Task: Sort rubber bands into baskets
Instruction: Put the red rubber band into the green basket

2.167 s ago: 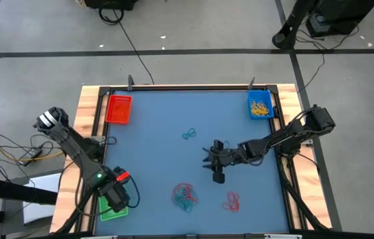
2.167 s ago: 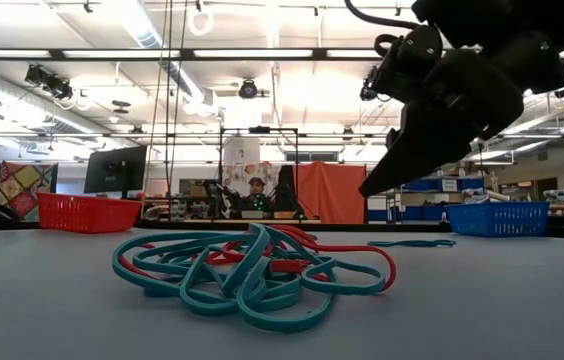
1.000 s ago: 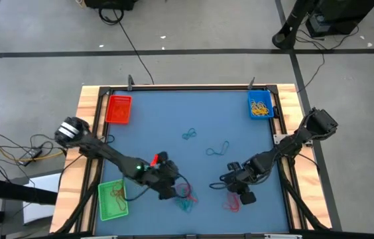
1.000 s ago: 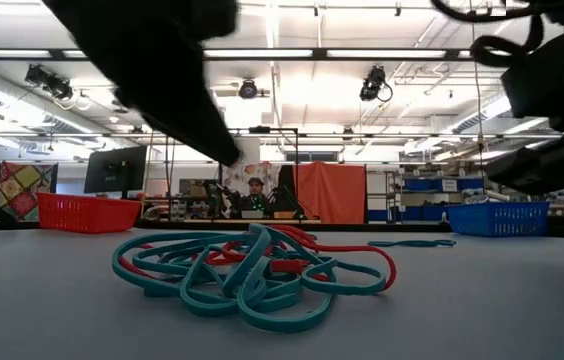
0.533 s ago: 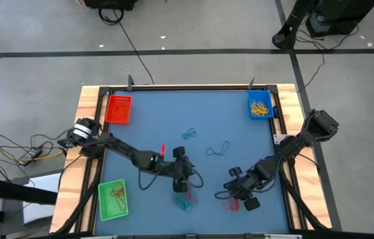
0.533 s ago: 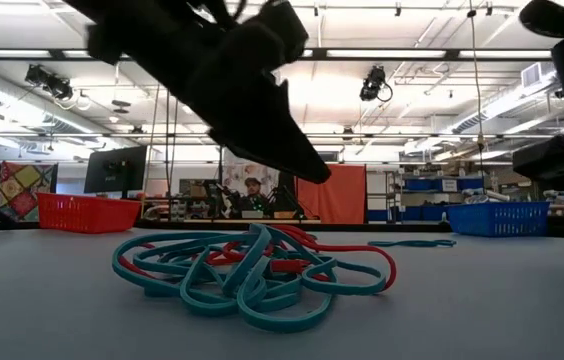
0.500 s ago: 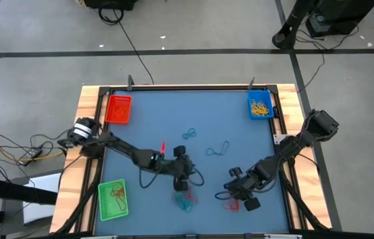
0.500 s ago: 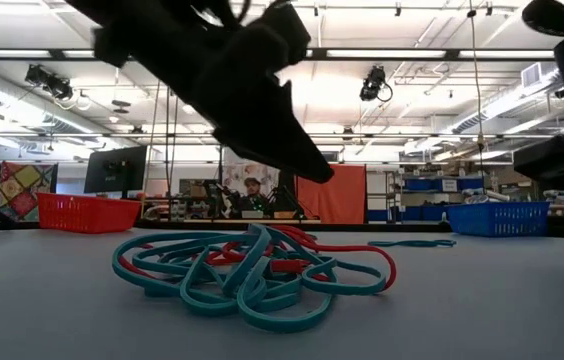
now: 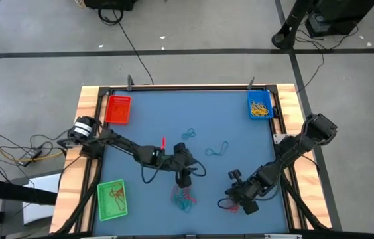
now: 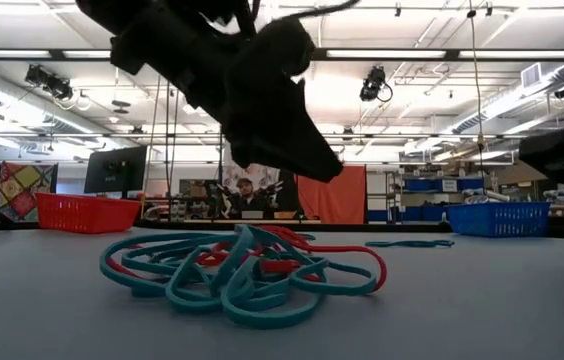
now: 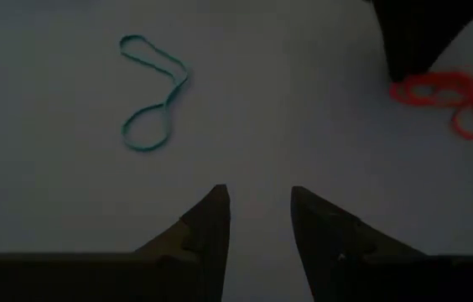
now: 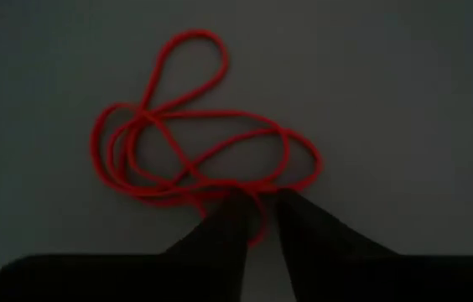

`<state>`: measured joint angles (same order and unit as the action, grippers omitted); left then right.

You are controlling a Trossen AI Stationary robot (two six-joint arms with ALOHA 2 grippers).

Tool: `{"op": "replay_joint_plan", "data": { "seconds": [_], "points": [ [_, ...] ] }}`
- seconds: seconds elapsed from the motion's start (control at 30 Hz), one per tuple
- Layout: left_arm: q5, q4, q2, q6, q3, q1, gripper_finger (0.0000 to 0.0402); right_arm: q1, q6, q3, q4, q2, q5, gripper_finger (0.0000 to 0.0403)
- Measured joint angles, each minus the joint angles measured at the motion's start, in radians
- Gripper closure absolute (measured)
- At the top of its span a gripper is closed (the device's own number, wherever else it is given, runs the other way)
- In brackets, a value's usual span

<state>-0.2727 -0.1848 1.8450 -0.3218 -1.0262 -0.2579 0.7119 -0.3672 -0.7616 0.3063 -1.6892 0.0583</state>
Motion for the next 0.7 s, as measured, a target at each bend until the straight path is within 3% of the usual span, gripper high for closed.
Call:
{"op": "replay_joint_plan", "data": {
  "seconds": [0.23,0.7],
  "points": [
    [-0.065,-0.061,0.000,-0.025,-0.005,-0.055,0.0271,0.016,-0.042,0.011,0.014,0.064,0.095,0.0393],
    [-0.022,-0.349,0.040,0.007,-0.008,-0.056,0.0271,-0.075,0.025,0.014,-0.006,0.226,0.558,0.0398]
  ]
}}
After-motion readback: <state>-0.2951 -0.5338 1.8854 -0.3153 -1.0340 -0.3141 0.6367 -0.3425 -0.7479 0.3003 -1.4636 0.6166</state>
